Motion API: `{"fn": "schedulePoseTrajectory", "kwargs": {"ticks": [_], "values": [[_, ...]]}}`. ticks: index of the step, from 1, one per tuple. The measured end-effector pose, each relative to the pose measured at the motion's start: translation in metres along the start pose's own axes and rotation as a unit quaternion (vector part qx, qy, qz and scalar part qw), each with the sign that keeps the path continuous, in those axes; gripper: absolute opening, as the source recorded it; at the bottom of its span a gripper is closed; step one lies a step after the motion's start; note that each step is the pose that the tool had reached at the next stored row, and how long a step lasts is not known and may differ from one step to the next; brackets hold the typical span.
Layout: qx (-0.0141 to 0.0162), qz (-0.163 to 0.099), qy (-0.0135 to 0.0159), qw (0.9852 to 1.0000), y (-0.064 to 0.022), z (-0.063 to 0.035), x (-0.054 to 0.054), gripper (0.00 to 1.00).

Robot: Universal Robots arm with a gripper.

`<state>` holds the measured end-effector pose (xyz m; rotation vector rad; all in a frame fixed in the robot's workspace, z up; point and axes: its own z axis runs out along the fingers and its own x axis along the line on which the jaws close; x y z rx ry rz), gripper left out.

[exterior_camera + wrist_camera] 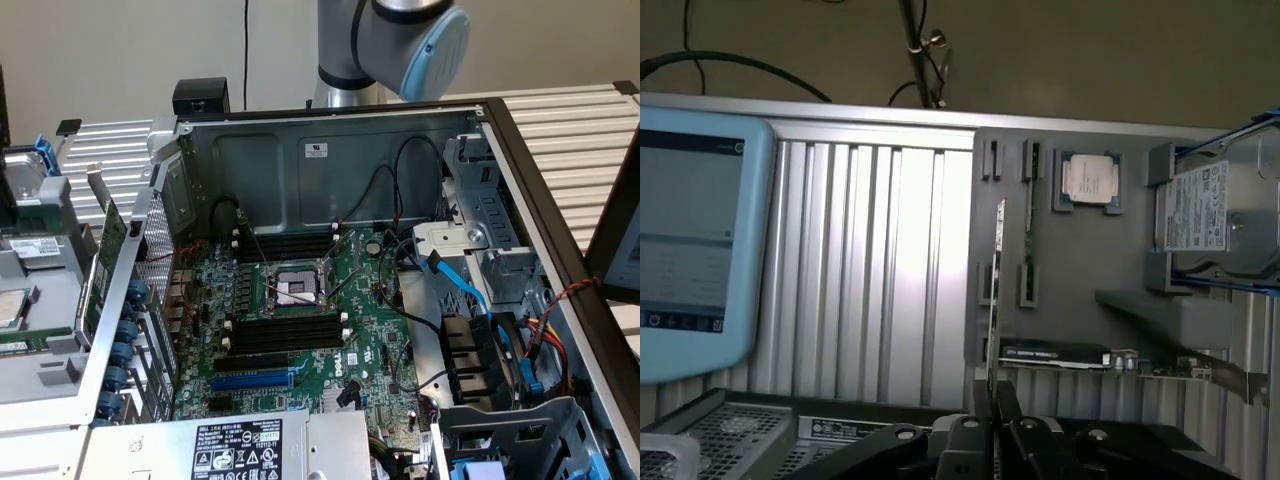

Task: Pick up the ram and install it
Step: 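Pick up the ram and move it above insertion slot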

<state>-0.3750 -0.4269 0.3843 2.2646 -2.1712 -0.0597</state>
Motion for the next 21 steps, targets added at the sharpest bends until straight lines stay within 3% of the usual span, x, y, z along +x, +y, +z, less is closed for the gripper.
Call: {"fn": "schedulePoseTrajectory", "kwargs": {"ticks": [6, 11, 21], "values": [[-0.0008, 0.0, -0.0001, 1.0, -0.0263, -0.0232, 0.003, 0.13], [-0.0014, 0.0, -0.0003, 1.0, -0.0483, -0.0361, 0.005, 0.13], [-0.0019, -0.002, -0.0007, 1.0, -0.0937, -0.0395, 0.007, 0.13]]}}
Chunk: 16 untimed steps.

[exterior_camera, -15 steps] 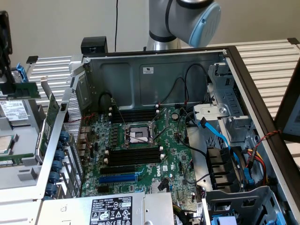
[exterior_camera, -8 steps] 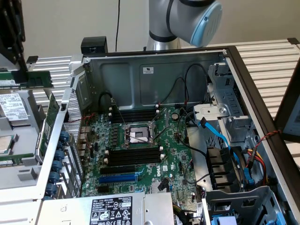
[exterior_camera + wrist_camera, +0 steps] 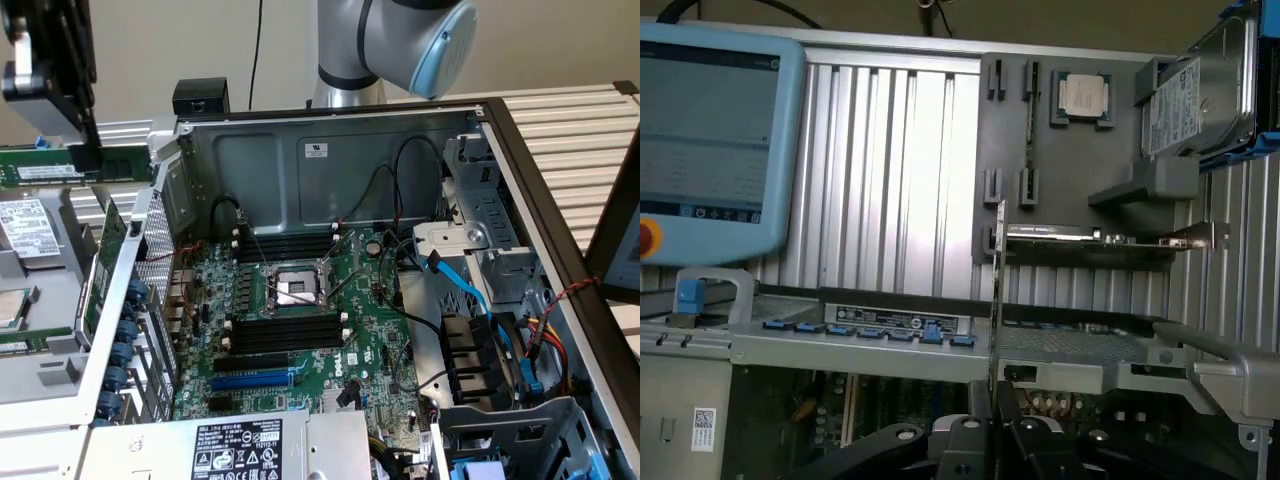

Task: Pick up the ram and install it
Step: 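Pick up the ram and move it above insertion slot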

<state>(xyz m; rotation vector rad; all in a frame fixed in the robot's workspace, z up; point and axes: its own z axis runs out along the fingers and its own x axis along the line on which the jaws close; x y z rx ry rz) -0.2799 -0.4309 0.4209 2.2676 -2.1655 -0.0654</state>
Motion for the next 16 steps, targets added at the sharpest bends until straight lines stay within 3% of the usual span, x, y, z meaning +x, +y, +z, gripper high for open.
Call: {"fn": "schedulePoseTrajectory", "kwargs": {"ticks": [16], "values": [[0.0009, -0.001, -0.0013, 1.0, -0.0726, -0.0019, 0.003, 0.13]]}}
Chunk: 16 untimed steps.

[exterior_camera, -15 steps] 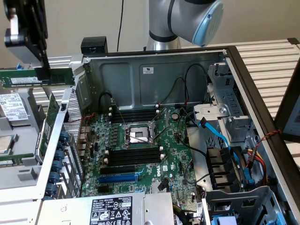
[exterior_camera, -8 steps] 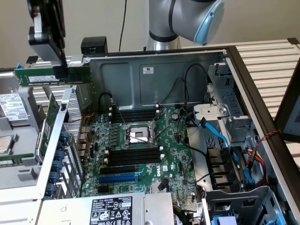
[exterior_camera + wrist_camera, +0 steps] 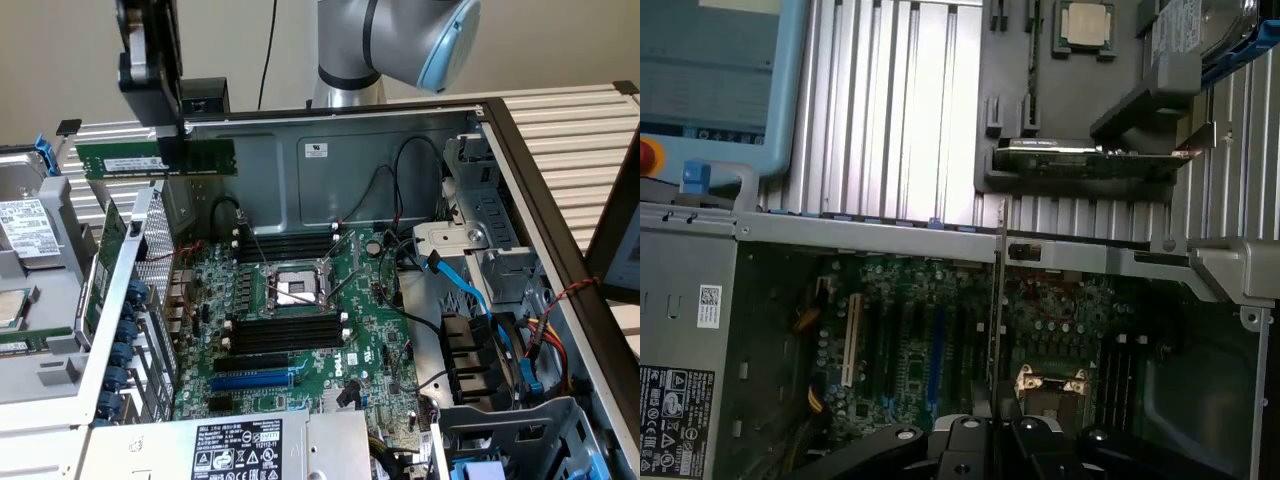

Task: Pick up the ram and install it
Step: 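Pick up the ram and move it above insertion slot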

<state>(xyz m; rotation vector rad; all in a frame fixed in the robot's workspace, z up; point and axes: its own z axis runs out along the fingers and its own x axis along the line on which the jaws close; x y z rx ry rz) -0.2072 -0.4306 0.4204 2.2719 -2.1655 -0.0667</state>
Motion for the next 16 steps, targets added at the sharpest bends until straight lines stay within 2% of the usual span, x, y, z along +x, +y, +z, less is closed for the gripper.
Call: {"fn": "schedulePoseTrajectory", "kwargs": {"ticks": [16], "values": [[0.0001, 0.0, 0.0, 1.0, -0.0713, 0.0132, -0.015, 0.13]]}}
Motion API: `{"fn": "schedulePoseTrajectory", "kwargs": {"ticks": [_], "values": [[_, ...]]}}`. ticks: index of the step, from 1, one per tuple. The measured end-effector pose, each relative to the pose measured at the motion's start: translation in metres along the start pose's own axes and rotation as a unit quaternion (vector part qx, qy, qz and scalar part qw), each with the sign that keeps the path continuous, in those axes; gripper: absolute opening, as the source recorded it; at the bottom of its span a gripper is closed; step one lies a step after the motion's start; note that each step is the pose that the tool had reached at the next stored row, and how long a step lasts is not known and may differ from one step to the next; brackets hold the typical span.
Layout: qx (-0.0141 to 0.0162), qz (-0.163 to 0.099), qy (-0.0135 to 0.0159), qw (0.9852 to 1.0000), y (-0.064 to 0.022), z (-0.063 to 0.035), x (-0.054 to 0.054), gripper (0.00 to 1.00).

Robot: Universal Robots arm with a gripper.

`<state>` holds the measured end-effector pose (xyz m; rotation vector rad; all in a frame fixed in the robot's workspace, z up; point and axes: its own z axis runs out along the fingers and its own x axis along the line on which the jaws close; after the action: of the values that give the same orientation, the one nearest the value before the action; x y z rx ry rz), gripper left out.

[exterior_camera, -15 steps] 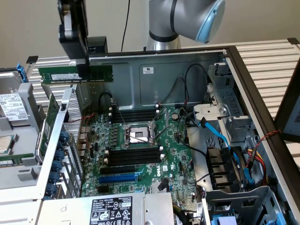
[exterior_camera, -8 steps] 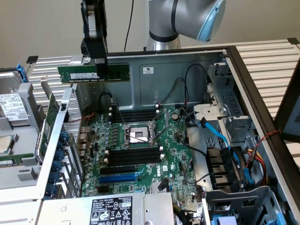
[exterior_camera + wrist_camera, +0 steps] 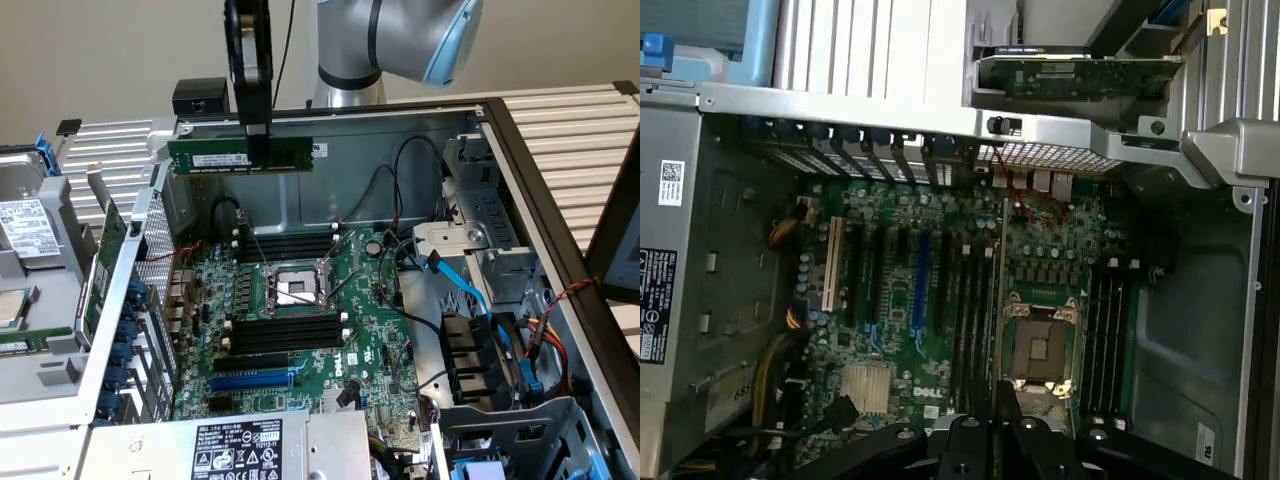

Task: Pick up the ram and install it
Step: 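Pick up the ram and move it above insertion slot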

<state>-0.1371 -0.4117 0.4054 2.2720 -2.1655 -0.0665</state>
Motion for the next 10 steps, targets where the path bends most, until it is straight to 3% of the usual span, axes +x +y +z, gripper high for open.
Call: {"fn": "schedulePoseTrajectory", "kwargs": {"ticks": [4, 6, 10], "values": [[0.0001, 0.0, -0.0021, 1.0, -0.0121, 0.0039, -0.006, 0.13], [0.0003, 0.0, -0.0057, 1.0, -0.0153, 0.0054, -0.008, 0.13], [0.0007, -0.001, -0.0156, 0.9999, -0.0162, 0.0094, -0.008, 0.13]]}}
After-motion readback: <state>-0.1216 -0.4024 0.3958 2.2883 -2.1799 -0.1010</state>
